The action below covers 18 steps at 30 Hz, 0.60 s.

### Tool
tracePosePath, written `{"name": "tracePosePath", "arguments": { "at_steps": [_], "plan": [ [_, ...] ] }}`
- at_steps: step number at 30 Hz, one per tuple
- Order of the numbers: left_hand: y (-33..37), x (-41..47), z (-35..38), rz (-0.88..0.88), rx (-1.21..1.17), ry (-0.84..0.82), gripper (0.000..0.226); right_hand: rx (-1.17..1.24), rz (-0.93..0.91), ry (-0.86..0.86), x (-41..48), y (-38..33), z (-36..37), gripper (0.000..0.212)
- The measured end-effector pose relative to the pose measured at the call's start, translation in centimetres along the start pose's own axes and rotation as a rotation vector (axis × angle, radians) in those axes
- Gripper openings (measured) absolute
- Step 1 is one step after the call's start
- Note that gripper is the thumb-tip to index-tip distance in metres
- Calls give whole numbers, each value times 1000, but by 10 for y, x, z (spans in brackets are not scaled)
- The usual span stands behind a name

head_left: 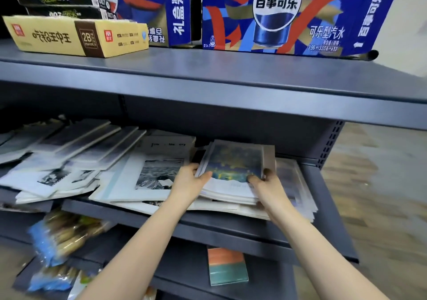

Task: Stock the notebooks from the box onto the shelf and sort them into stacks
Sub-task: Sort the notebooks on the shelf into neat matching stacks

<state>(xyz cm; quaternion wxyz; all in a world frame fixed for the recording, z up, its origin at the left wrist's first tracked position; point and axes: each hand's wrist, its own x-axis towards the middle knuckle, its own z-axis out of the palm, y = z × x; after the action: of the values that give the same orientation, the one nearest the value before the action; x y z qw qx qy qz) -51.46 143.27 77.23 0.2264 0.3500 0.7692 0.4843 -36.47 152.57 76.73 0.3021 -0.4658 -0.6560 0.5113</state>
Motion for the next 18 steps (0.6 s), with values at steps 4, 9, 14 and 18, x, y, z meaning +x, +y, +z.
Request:
{"name": "tracePosePath", "arguments": {
  "at_steps": [4, 9, 14, 18],
  "plan": [
    [-8, 1, 5, -7, 36, -2, 51, -45, -24, 10, 2, 2, 0, 15],
    [-10, 10, 3, 41, 41, -16, 39, -69, -54, 43, 8, -1, 7, 21],
    [-16, 23, -6, 74, 38, -77, 40, -130, -30, 95, 15, -3, 19, 16],
    [-23, 32, -12, 99, 67, -145, 44, -190, -20, 149, 17, -4, 26, 11]
  ]
}}
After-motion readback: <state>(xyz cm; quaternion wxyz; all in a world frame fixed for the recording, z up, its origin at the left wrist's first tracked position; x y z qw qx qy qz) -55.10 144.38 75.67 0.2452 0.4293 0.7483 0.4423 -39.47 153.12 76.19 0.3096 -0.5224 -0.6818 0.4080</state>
